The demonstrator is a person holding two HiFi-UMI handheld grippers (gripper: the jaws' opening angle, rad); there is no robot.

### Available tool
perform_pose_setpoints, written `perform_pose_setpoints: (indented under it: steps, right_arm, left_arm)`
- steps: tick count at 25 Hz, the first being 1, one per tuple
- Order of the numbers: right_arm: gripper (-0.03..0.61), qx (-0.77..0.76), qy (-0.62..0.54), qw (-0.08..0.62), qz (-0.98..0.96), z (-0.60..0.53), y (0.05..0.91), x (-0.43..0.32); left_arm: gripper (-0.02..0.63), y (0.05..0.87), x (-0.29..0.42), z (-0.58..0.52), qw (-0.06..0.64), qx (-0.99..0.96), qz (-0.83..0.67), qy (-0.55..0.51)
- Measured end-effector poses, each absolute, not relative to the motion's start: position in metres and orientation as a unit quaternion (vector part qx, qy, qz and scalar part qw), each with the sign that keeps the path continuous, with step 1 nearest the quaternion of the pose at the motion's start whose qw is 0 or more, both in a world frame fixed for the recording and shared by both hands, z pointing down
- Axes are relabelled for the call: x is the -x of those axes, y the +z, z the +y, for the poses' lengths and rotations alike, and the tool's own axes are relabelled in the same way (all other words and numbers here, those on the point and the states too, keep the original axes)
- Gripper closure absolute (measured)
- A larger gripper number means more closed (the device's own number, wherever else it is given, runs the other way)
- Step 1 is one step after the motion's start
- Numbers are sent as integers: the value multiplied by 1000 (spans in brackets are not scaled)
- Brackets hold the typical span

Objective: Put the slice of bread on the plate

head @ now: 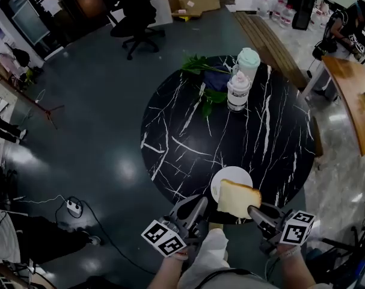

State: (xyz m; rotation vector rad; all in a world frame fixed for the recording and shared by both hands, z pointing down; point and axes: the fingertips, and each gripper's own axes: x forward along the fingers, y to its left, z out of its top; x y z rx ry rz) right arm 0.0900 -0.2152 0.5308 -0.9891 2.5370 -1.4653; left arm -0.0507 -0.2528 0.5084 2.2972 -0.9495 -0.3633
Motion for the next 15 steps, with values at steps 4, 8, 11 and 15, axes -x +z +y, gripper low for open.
perform_pose_setpoints:
  steps: [4,8,11,15]
  right_arm:
    - [488,307,-497,24,811,-231,548,-84]
    - [488,293,-533,25,793,-242,569,-78]
    - [488,290,-561,28,775,-250,583,-76]
    - [488,283,-600,33,747,-256,599,-75]
  left_arm:
    - [606,522,52,-266,319,-865,-365,-134]
    - [606,535,55,-276,328,-858,-371,-139]
    - [606,541,57,-280,335,-853,-373,-145]
    - [606,546,61,-282,351,-843,-374,-160]
